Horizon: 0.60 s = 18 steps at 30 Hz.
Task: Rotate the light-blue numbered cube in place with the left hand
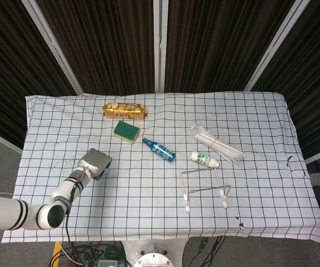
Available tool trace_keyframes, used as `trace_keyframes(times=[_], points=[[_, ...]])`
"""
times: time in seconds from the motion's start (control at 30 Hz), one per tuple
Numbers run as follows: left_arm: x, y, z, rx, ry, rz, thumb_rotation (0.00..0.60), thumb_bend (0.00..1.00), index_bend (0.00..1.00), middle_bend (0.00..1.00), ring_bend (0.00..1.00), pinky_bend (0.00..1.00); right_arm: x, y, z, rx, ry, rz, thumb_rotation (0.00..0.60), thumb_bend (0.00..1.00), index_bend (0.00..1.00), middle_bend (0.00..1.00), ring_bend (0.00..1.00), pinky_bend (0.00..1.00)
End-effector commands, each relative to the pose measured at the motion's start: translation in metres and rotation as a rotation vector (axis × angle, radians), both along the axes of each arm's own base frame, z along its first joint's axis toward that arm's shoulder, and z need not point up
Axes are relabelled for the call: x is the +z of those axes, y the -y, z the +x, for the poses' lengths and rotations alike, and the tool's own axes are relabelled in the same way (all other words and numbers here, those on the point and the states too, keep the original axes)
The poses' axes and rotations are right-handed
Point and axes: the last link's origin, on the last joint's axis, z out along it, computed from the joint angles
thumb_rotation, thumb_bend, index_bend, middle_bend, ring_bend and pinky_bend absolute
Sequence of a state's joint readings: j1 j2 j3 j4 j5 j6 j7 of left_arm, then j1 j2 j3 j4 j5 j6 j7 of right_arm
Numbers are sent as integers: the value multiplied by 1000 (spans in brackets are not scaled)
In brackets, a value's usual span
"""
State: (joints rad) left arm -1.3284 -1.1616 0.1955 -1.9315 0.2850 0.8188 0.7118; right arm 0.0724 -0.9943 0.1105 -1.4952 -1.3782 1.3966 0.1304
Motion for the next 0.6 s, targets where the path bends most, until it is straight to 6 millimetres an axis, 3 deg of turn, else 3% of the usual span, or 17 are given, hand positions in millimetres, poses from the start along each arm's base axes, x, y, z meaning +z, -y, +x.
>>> trace_keyframes(times=[0.03,0.37,0.6], points=[[2,2,0,-13,-11,3,600,563,382,905,905,843,0,0,0,1,-1,0,600,177,0,0,0,0],[8,11,-1,-3,12,-5,600,564,392,907,906,845,0,0,1,2,-1,-2,600,177,0,0,0,0],[31,25,0,-25,107,53,600,560,430,893,898,843,5,-1,5,15,1,-17,600,176,0,0,0,0]])
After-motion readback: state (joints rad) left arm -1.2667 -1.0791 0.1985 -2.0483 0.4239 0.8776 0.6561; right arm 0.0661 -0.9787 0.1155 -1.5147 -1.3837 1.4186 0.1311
